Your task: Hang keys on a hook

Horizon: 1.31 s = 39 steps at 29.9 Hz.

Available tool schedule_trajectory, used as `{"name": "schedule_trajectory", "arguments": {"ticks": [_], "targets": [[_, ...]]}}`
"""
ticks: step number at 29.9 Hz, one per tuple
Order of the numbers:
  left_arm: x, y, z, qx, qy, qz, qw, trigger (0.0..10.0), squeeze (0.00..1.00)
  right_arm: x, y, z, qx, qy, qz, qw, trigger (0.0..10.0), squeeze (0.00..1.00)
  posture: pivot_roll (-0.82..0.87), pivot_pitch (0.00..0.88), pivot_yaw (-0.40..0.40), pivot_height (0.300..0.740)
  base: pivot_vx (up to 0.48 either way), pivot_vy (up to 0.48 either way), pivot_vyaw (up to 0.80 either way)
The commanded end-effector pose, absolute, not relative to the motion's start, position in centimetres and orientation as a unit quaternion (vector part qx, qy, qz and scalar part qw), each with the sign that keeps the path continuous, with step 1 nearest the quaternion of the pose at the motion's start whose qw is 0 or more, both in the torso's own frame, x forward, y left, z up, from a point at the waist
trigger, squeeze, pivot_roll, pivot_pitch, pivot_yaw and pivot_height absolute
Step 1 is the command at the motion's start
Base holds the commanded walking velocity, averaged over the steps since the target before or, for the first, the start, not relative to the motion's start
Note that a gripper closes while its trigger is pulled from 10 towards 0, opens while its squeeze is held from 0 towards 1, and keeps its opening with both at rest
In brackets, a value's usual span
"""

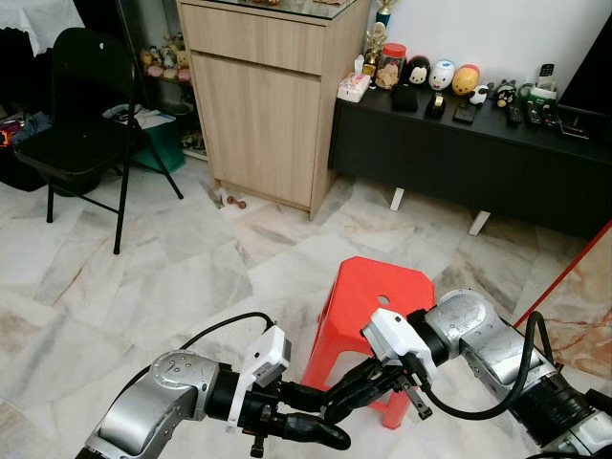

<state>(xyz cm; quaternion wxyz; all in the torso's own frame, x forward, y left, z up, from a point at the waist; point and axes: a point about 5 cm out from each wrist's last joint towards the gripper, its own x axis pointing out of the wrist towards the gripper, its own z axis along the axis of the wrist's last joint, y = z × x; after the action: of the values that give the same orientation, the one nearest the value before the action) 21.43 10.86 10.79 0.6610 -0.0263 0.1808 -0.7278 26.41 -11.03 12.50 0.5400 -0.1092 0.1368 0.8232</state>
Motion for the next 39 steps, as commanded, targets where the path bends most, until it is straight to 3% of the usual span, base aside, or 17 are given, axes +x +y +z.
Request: {"name": "schedule_trajectory", "arguments": {"ticks": [1, 13, 17, 25, 27, 28, 29, 39], "targets": [[21.4, 10.3, 11.0, -0.017, 0.178, -0.734, 0.655, 1.6, 0.00, 26.9, -11.2, 13.2, -0.120, 0.125, 0.819, 0.546, 10.0, 0.00, 0.06, 0.042, -0.098, 0.740, 0.000, 0.000, 0.00], [21.3, 10.3, 10.9, -0.019, 0.180, -0.733, 0.656, 1.2, 0.00, 27.2, -11.3, 13.4, -0.121, 0.121, 0.815, 0.553, 10.0, 0.00, 0.06, 0.044, -0.098, 0.740, 0.000, 0.000, 0.00], [21.3, 10.4, 10.9, -0.017, 0.181, -0.733, 0.655, 0.0, 0.00, 27.4, -11.3, 13.4, -0.122, 0.120, 0.811, 0.559, 10.0, 0.00, 0.06, 0.045, -0.099, 0.740, 0.000, 0.000, 0.00], [21.3, 10.6, 10.8, -0.016, 0.184, -0.730, 0.658, 0.0, 0.00, 27.6, -11.3, 13.5, -0.119, 0.119, 0.807, 0.567, 10.0, 0.00, 0.06, 0.046, -0.100, 0.740, 0.000, 0.000, 0.00], [21.3, 10.7, 10.8, -0.016, 0.183, -0.730, 0.659, 0.0, 0.00, 27.7, -11.3, 13.5, -0.118, 0.119, 0.804, 0.570, 10.0, 0.27, 0.06, 0.046, -0.100, 0.740, 0.000, 0.000, 0.00], [21.3, 10.7, 10.8, -0.016, 0.183, -0.730, 0.659, 0.0, 0.00, 27.9, -11.3, 13.5, -0.119, 0.119, 0.801, 0.575, 10.0, 0.86, 0.06, 0.046, -0.100, 0.740, 0.000, 0.000, 0.00], [21.3, 10.7, 10.8, -0.016, 0.183, -0.729, 0.659, 0.0, 0.00, 27.9, -11.3, 13.4, -0.119, 0.120, 0.799, 0.577, 10.0, 1.00, 0.06, 0.047, -0.099, 0.740, 0.000, 0.000, 0.00], [21.4, 10.9, 10.9, -0.013, 0.184, -0.726, 0.663, 0.0, 0.00, 28.2, -11.5, 13.7, -0.111, 0.116, 0.794, 0.586, 10.0, 1.00, 0.06, 0.049, -0.098, 0.740, 0.000, 0.000, 0.00]]}}
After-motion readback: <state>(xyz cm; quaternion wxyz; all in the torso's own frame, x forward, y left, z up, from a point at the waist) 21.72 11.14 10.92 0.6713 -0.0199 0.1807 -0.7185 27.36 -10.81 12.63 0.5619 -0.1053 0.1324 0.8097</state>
